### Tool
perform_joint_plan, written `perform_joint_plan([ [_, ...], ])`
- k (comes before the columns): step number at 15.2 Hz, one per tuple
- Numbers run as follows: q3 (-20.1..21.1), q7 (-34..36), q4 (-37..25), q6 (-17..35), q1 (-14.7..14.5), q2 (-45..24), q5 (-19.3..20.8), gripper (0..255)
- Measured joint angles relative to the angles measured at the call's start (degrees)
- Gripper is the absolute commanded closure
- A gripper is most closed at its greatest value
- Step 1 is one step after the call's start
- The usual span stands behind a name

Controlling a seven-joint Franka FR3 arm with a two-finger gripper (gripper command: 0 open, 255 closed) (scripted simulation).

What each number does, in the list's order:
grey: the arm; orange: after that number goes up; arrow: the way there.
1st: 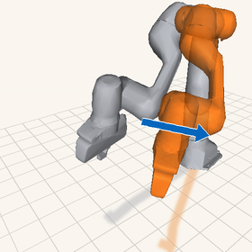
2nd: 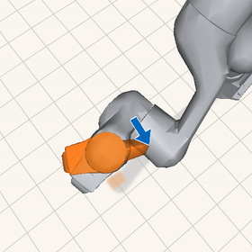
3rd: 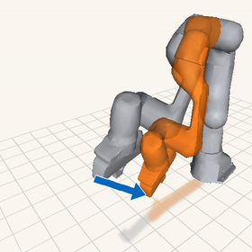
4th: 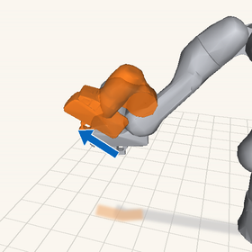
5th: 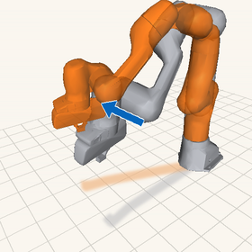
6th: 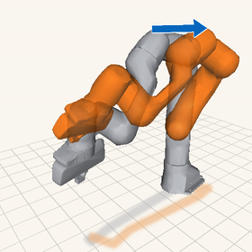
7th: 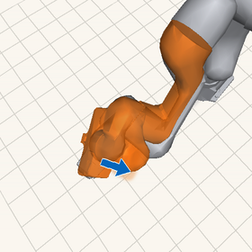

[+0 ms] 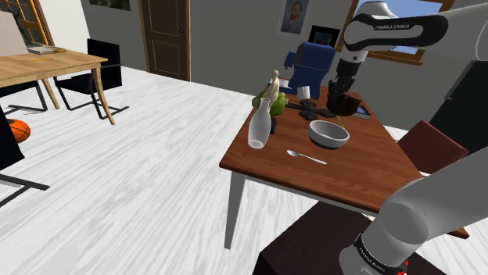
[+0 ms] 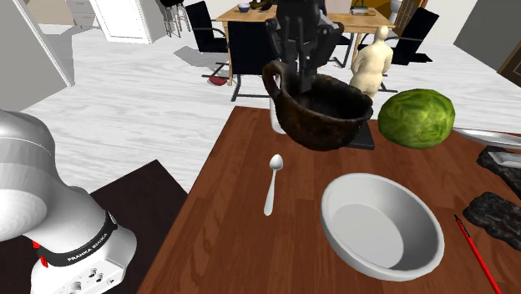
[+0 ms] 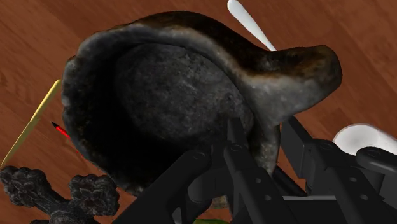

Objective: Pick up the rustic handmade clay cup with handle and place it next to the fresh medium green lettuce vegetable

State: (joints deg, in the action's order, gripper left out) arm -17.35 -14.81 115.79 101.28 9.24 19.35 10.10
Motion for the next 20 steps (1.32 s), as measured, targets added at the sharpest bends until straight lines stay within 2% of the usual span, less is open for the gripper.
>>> perform_joint_plan([
  [9, -0.6, -0.8, -21.5, -1.6, -1.6, -20.7, -6.2, 255],
  [14, -0.6, -1.9, -38.2, -5.7, -0.4, -33.9, -10.3, 255],
  [16, -0.5, -1.8, -39.4, -5.6, -0.3, -35.3, -10.7, 255],
  [20, -0.4, -1.5, -36.6, -2.6, -0.5, -35.4, -10.7, 255],
])
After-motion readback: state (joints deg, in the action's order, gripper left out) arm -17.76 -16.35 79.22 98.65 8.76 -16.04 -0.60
